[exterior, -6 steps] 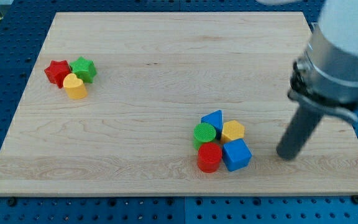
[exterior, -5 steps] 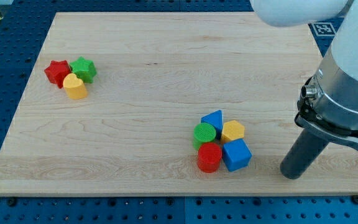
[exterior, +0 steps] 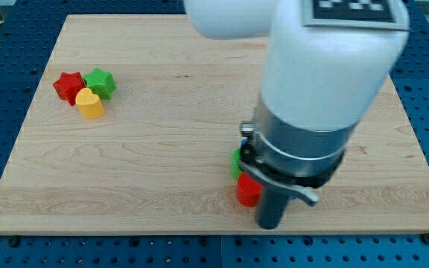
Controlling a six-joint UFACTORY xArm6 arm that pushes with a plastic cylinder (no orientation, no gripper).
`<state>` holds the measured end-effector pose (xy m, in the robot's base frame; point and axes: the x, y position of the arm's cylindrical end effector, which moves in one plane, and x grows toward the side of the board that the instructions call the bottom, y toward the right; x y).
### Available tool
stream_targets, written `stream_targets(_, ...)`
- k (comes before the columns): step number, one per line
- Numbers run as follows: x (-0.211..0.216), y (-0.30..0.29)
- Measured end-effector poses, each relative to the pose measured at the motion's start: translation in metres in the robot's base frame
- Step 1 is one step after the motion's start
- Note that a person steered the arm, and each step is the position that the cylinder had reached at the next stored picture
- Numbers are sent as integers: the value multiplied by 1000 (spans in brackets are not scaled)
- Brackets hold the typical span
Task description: Move the group of blocks a bit up
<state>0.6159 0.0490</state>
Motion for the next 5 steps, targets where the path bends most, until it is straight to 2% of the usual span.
stream_targets(2, 0, -20)
stream_targets(5, -49, -16)
